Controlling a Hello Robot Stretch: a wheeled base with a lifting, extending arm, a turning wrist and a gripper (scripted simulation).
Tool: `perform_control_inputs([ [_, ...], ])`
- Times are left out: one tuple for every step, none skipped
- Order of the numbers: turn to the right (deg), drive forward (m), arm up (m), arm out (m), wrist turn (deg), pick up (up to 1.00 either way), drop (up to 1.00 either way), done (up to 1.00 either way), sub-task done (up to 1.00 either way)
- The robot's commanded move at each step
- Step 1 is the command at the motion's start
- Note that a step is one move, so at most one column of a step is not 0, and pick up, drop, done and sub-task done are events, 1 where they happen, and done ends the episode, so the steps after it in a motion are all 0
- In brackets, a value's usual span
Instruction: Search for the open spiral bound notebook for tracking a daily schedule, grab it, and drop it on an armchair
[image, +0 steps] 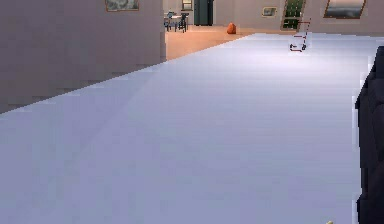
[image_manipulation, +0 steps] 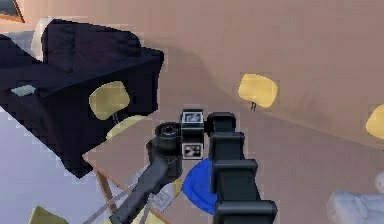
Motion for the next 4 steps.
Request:
perform_control_inputs([
  [0.0, 0.0, 0.0, 0.0, 45.0, 0.0, 0.0, 0.0, 0.0],
  [0.0, 0.0, 0.0, 0.0, 45.0, 0.0, 0.0, 0.0, 0.0],
  [0.0, 0.0, 0.0, 0.0, 21.0, 0.0, 0.0, 0.0, 0.0],
  [0.0, 0.0, -0.3, 0.0, 0.0, 0.0, 0.0, 0.0, 0.0],
])
